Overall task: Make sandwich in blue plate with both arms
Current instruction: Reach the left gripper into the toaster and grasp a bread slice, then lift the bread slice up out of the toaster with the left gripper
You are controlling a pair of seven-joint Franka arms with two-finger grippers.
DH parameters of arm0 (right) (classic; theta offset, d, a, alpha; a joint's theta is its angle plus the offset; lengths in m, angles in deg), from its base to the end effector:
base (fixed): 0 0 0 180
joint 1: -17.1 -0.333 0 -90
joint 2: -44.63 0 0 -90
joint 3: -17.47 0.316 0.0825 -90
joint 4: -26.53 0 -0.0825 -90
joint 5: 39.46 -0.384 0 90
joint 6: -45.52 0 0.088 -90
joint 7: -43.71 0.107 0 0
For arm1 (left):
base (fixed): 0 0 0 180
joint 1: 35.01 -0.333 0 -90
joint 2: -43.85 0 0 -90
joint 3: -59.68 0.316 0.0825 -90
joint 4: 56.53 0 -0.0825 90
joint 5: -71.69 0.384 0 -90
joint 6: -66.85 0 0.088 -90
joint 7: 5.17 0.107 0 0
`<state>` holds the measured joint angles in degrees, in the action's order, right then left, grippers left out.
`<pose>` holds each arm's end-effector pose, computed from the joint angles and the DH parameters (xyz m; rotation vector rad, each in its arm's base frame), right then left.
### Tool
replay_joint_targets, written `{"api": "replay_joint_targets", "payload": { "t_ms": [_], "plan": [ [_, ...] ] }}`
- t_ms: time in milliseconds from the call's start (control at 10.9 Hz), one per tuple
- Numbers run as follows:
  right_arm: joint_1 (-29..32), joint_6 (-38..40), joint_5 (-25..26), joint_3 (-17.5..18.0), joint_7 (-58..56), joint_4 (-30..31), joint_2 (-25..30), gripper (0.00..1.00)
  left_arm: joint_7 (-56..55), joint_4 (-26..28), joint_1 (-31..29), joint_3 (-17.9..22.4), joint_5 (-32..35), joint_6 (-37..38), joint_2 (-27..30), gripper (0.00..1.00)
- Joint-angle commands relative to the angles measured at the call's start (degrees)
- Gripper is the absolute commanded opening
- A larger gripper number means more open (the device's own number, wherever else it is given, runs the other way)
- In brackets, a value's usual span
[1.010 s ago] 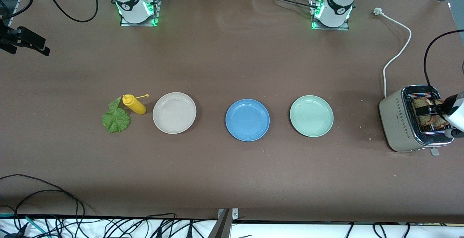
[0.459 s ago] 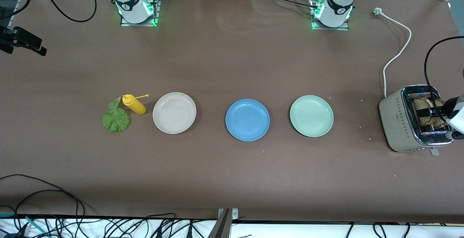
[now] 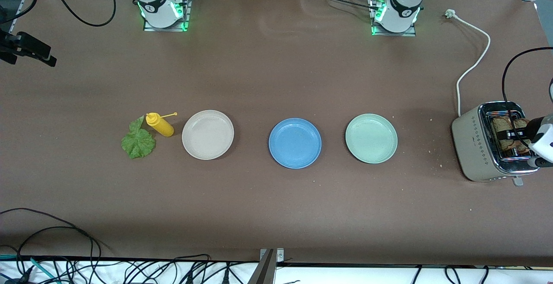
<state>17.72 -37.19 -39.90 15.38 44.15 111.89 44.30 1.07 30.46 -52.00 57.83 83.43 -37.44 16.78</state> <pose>0.5428 -0.0247 0.6482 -3.1309 0.0849 0.0812 0.6423 0.1942 0.3767 -2.9796 -0.1341 0.2993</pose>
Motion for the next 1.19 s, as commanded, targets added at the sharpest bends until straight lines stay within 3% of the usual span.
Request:
{"api": "replay_joint_targets", "payload": {
  "t_ms": [0, 92, 275, 551, 826, 1101],
  "plan": [
    [0.2, 0.1, -1.1, 0.2, -0.1, -0.6, 0.1, 1.0, 1.3, -1.1, -0.4, -0.4, 1.1, 1.0, -0.5, 0.1],
    [0.2, 0.1, -1.1, 0.2, -0.2, -0.6, 0.2, 1.0, 2.1, -1.1, -0.4, -0.4, 1.1, 1.1, -0.5, 0.0],
    [0.2, 0.1, -1.1, 0.2, -0.2, -0.6, 0.2, 1.0, 3.2, -1.2, -0.4, -0.4, 1.0, 1.2, -0.4, 0.0],
    [0.2, 0.1, -1.1, 0.2, -0.2, -0.6, 0.1, 1.0, 3.8, -2.0, -0.2, -1.2, 0.7, 9.9, 4.5, 0.0],
    [0.2, 0.1, -1.2, 0.2, -0.2, -0.6, 0.1, 1.0, 3.9, -2.2, -0.1, -4.1, -0.8, 15.5, 11.6, 0.0],
    [0.2, 0.1, -1.2, 0.2, -0.2, -0.6, 0.1, 1.0, 3.8, -4.0, -0.1, -7.5, -1.4, 15.7, 13.0, 0.0]
  ]
}}
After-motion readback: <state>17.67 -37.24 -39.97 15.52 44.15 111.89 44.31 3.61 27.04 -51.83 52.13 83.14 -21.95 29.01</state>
